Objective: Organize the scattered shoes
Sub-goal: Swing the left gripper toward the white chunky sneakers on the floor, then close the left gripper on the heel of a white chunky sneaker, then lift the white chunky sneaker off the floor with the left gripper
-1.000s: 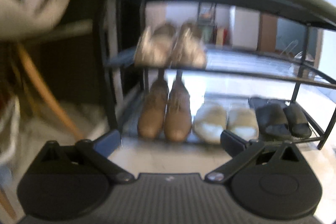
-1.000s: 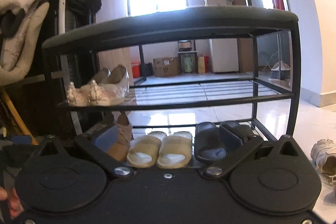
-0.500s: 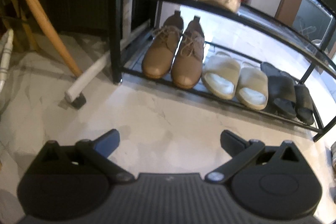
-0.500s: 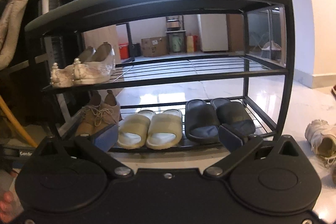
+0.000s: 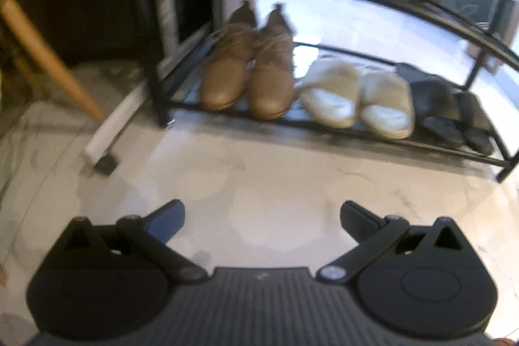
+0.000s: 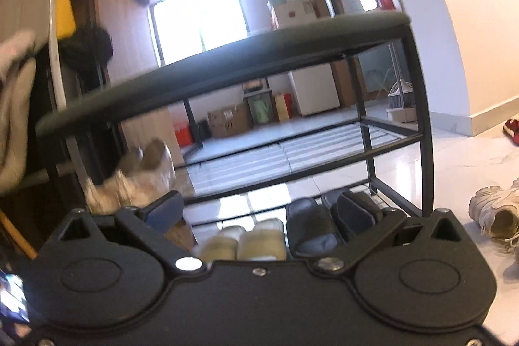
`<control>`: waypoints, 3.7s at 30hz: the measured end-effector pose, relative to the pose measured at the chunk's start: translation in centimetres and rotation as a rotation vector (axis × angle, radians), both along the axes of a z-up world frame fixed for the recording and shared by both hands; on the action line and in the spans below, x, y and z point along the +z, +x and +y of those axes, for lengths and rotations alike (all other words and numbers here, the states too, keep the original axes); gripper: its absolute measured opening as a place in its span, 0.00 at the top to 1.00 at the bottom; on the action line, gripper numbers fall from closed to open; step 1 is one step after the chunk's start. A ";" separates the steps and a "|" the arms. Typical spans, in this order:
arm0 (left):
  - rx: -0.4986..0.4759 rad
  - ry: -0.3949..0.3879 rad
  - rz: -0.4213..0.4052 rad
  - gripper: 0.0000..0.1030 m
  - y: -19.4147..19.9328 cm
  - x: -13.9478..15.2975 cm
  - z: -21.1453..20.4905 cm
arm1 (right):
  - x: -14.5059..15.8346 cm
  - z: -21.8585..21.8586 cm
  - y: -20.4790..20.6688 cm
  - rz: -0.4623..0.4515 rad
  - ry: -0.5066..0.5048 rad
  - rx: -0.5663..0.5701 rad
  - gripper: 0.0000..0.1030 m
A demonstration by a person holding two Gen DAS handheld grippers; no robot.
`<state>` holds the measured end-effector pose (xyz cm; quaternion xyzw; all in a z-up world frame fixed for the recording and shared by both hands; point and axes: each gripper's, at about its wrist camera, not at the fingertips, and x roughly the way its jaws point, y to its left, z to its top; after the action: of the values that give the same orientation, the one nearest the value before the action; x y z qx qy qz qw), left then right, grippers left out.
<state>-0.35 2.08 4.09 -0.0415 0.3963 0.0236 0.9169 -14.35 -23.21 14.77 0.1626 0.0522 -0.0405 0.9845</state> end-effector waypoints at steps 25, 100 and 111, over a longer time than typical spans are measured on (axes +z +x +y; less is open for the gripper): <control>-1.459 -0.063 -0.160 0.01 -1.2 -7.3 -50.7 | -0.1 -13.6 -4.8 -0.363 0.128 -0.575 0.00; -1.217 -0.208 0.510 0.07 -0.4 -13.1 -60.7 | -3.5 -17.2 -1.5 -0.163 0.237 -0.660 0.00; -1.174 -0.305 0.571 0.21 1.1 -12.6 -56.4 | -4.6 -18.3 -1.7 -0.158 0.305 -0.674 0.00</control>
<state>0.76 -54.36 -8.55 0.0596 0.5789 -0.5254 0.6207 -16.06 -41.55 10.19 0.3178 -0.0748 -0.3415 0.8813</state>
